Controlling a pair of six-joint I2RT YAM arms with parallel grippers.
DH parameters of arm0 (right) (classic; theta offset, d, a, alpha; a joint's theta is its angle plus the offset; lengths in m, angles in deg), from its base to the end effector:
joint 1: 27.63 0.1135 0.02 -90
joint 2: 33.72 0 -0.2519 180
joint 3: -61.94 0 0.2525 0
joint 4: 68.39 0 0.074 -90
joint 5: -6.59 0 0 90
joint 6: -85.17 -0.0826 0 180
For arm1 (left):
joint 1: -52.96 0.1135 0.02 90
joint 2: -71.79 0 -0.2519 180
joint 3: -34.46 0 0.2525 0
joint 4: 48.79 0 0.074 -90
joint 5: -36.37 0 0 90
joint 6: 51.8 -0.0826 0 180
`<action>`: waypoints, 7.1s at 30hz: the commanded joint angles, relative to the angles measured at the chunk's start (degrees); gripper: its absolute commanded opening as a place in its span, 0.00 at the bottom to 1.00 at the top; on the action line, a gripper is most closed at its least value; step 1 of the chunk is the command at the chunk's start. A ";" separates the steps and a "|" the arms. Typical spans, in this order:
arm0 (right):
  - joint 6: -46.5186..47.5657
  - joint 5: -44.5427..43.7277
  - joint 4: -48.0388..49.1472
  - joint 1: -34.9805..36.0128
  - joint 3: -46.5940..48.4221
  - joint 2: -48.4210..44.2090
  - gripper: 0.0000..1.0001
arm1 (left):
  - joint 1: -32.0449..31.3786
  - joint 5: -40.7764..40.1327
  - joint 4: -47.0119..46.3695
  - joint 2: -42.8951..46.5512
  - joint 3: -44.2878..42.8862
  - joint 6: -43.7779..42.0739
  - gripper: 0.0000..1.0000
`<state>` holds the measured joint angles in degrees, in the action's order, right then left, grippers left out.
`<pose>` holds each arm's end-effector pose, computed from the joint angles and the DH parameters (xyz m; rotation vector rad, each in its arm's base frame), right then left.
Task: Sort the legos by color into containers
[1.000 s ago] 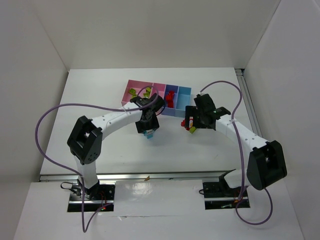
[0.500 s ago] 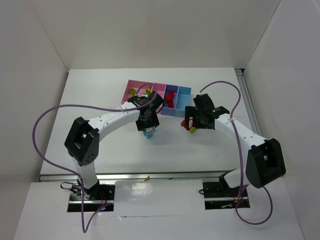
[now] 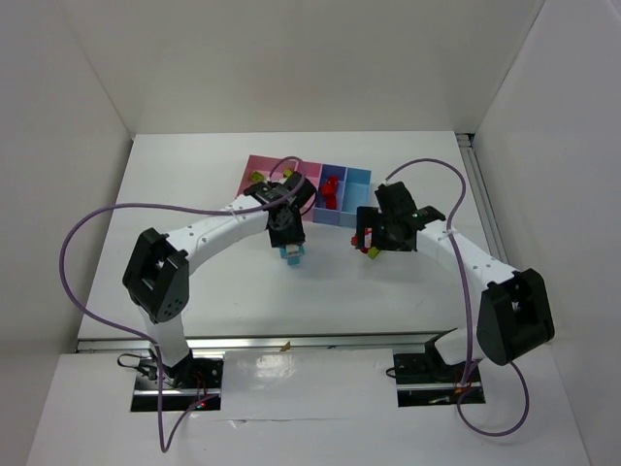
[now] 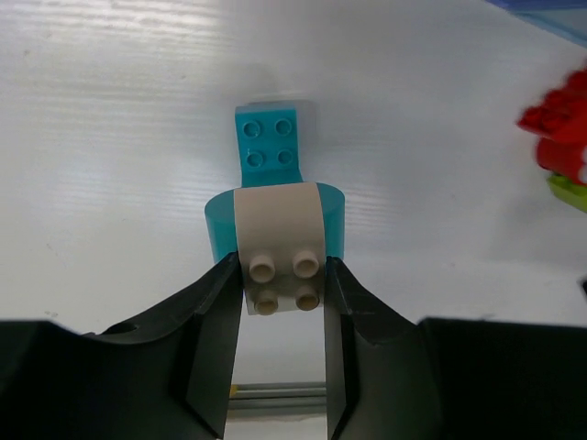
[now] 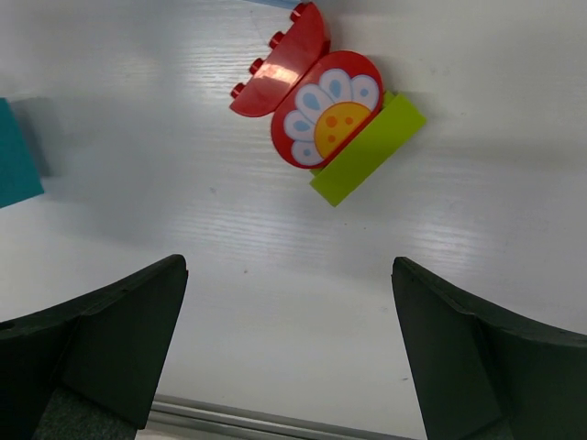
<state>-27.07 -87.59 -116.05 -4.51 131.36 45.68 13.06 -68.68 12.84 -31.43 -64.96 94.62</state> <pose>0.2838 0.1146 0.1852 0.0075 2.5860 0.2022 0.3156 -0.2359 0.2021 -0.4573 2.6181 -0.1969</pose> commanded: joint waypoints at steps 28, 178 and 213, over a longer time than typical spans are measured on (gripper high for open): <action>-8.43 43.99 24.24 -7.02 0.57 -10.22 0.98 | 24.51 85.35 -61.92 11.82 16.31 -8.28 0.00; -1.14 -6.89 8.25 -6.06 29.93 18.53 0.77 | 7.73 16.99 -16.85 -9.45 -3.89 -2.99 0.86; -0.61 -5.92 6.49 -7.12 24.48 14.91 0.77 | 8.26 0.55 -12.02 -2.15 0.78 -4.93 0.99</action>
<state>-28.10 -93.71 -109.65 -11.33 155.17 61.02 21.36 -68.70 1.38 -31.39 -60.24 89.51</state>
